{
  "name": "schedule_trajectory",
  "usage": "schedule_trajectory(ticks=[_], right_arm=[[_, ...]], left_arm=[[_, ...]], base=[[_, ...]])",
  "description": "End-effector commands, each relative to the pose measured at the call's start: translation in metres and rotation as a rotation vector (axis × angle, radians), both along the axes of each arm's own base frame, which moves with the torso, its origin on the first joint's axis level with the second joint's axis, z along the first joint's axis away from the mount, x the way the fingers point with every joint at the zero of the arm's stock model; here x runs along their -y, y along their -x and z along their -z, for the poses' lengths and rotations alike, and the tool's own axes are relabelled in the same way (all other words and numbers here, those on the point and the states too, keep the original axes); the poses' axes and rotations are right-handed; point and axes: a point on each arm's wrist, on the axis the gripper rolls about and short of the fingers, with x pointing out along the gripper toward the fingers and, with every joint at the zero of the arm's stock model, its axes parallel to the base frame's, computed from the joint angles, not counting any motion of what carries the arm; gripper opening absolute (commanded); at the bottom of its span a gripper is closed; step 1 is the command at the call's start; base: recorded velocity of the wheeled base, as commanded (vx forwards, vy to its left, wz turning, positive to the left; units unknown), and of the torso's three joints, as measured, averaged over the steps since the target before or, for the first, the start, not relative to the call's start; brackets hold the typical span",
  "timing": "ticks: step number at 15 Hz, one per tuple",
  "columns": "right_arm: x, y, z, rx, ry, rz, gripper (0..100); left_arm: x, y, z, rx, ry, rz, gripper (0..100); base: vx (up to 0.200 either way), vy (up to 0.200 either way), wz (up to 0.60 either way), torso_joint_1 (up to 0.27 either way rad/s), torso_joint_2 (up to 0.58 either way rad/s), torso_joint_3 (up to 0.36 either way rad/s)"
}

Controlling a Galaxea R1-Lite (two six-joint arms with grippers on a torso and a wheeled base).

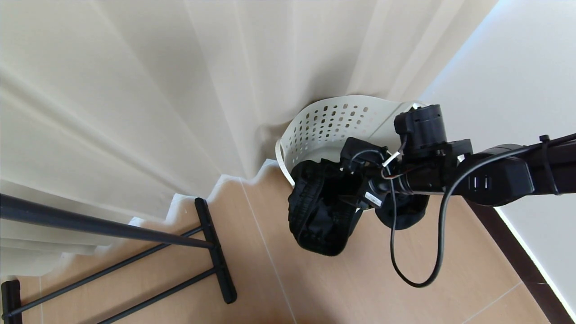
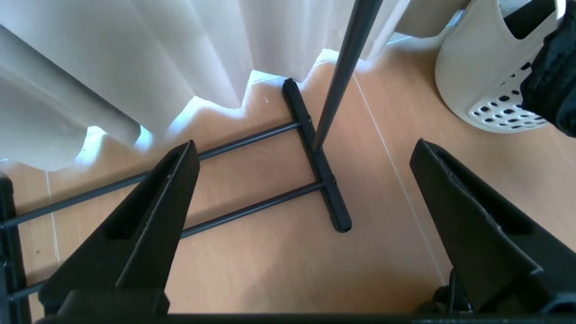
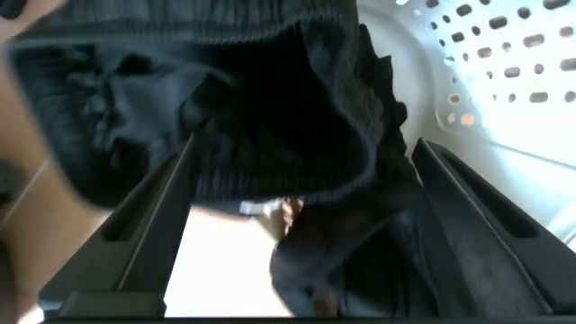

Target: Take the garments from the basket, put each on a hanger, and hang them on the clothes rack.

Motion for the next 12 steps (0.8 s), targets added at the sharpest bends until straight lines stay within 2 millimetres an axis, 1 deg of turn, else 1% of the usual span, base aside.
schedule_trajectory(ticks=[1, 3, 5, 8, 9, 11, 12], right_arm=[[-0.007, -0.015, 0.01, -0.011, -0.002, 0.005, 100], [-0.008, -0.017, 0.008, -0.006, -0.016, 0.012, 100], [-0.012, -0.025, 0.01, 0.014, -0.022, 0.023, 100], [-0.017, -0.036, 0.018, 0.056, -0.057, 0.03, 100], [-0.02, -0.042, 0.025, 0.066, -0.079, 0.038, 100], [-0.022, -0.046, 0.029, 0.071, -0.085, 0.043, 100], [-0.025, -0.053, 0.032, 0.073, -0.092, 0.046, 100]], left_arm=[[0.0, 0.0, 0.0, -0.001, 0.0, -0.001, 100], [0.0, 0.0, 0.0, -0.001, 0.0, -0.001, 100], [0.0, 0.0, 0.0, -0.001, 0.0, -0.001, 100], [0.0, 0.0, 0.0, -0.001, 0.0, -0.001, 100], [0.0, 0.0, 0.0, -0.001, 0.0, -0.001, 100], [0.0, 0.0, 0.0, -0.001, 0.0, -0.001, 100], [0.0, 0.0, 0.0, -0.001, 0.0, -0.001, 100]], base=[[0.0, 0.0, 0.0, 0.0, 0.0, 0.0], [0.0, 0.0, 0.0, 0.0, 0.0, 0.0], [0.0, 0.0, 0.0, 0.0, 0.0, 0.0], [0.0, 0.0, 0.0, 0.0, 0.0, 0.0], [0.0, 0.0, 0.0, 0.0, 0.0, 0.0], [0.0, 0.0, 0.0, 0.0, 0.0, 0.0], [0.0, 0.0, 0.0, 0.0, 0.0, 0.0]])
